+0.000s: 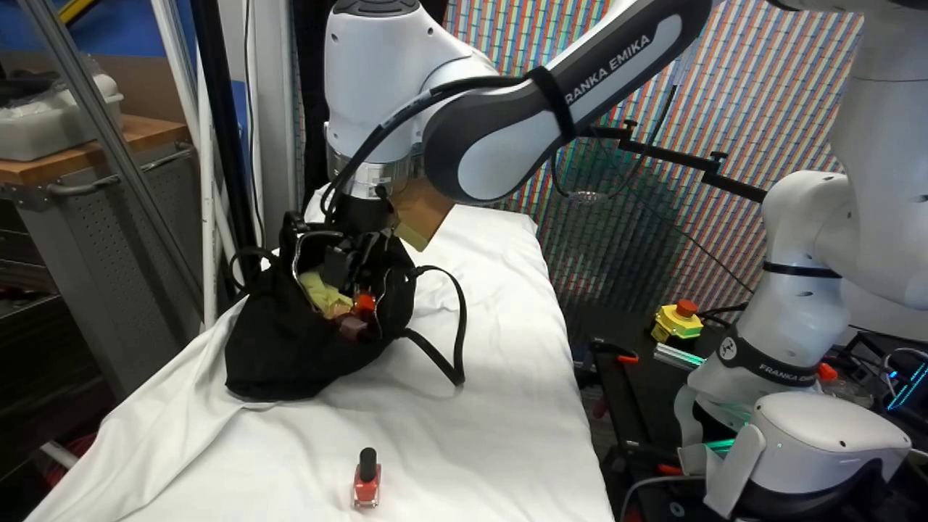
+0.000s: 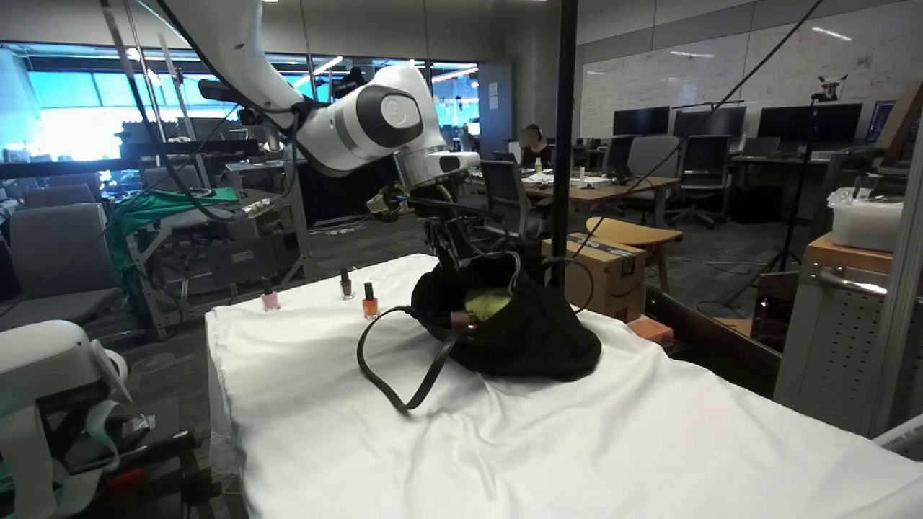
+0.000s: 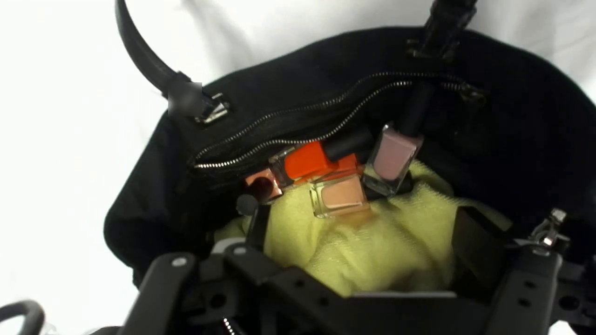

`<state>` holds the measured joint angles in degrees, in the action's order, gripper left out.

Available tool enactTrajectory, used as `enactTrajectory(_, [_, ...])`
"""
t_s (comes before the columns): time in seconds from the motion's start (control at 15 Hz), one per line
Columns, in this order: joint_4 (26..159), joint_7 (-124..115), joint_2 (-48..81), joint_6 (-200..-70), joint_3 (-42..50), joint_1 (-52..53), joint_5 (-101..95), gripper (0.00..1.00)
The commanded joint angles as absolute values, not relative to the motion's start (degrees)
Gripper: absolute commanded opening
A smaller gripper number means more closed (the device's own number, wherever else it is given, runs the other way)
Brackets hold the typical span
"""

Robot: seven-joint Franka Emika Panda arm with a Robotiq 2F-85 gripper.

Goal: Pick up the nail polish and put them in the bag

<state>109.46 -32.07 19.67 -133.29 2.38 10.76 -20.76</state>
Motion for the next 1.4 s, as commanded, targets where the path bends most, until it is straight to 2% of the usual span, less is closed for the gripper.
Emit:
enactTrajectory(0.0, [117.18,-28.16,11.68,-130.81,0.99,10.70,-19.43,1.00])
enactTrajectory(0.6, [124.08,-28.59,5.76,-126.92,-6.49,12.49,-16.01,1.00])
enactTrajectory(1.33, [119.39,-28.62,13.11,-127.24,-12.28,17.30,-9.97,1.00])
